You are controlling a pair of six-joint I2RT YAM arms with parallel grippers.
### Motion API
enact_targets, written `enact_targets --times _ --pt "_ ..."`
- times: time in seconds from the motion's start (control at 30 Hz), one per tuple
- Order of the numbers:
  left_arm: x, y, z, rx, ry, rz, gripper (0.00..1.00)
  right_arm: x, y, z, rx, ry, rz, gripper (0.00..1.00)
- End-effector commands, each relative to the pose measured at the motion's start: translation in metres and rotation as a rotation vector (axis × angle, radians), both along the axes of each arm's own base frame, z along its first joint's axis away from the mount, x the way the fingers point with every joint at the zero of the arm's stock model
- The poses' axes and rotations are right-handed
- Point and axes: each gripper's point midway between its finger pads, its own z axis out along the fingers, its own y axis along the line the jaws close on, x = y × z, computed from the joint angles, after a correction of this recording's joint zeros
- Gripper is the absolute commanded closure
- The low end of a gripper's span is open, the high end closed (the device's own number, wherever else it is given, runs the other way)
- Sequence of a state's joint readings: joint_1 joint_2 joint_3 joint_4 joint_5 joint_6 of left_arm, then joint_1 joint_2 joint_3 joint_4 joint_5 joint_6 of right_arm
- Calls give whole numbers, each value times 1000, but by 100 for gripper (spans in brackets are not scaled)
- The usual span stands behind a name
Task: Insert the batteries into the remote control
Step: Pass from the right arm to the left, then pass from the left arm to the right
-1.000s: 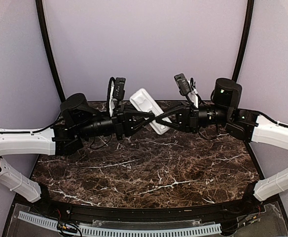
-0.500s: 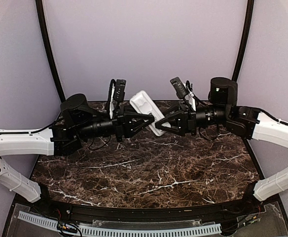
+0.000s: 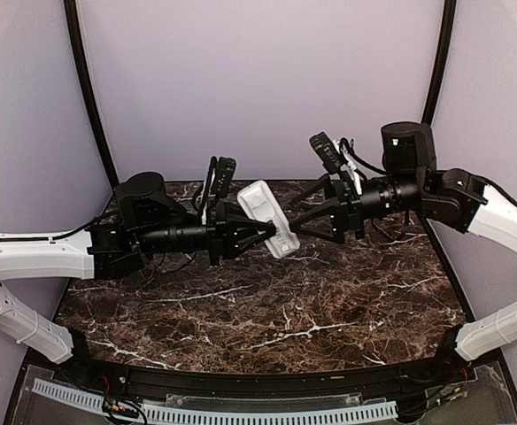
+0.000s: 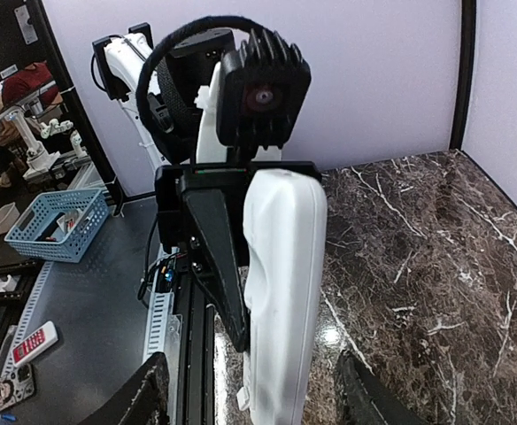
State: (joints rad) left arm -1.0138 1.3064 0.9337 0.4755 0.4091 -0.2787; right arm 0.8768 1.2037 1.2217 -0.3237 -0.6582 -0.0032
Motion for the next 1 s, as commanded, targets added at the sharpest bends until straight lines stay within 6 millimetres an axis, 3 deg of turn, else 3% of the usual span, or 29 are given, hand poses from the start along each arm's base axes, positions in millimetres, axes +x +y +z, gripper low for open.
enact_targets --times 0.0,0.27,0.4,0.8,0.97 --pt "-15 8 15 22 -101 -52 100 -9 -1 -5 -76 -25 88 40" --pt "-15 10 14 37 -130 -43 100 -8 14 -16 -47 62 121 42" --pt "-15 10 14 38 -135 -44 100 -9 22 -34 -49 101 125 44" --pt "-15 8 14 40 -140 -48 100 -10 31 -50 -54 154 135 73" --pt "-15 8 13 43 -135 -48 100 -10 34 -53 -52 171 140 79"
